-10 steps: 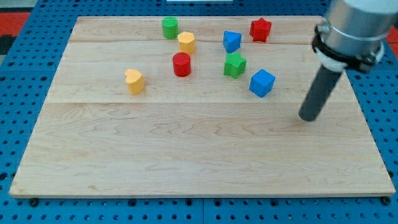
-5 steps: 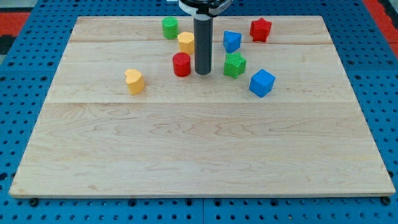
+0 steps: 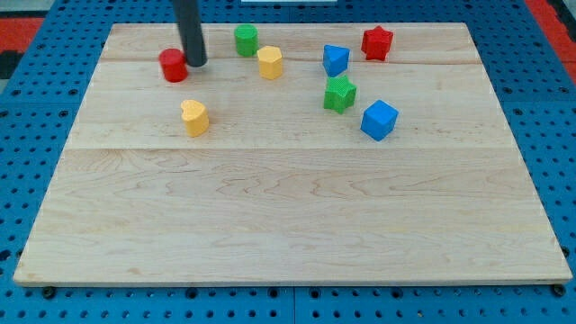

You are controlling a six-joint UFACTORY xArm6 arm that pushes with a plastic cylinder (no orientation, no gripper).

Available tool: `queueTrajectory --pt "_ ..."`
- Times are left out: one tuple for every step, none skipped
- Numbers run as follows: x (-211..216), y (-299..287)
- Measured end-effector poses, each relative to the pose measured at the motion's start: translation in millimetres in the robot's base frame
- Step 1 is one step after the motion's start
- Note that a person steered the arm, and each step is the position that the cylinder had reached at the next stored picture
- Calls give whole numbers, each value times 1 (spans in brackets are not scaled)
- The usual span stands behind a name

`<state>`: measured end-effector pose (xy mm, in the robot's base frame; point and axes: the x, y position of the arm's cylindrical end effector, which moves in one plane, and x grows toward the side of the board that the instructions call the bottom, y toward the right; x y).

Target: Move the red circle to the left of the green circle

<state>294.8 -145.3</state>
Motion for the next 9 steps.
queueTrajectory --pt "20 34" --pt "-3 -24" --pt "13 -30" --pt "27 -74" --pt "4 -79" --pt "-2 -63" --pt "-9 -61" --pt "-23 -62" --pt "-23 -62"
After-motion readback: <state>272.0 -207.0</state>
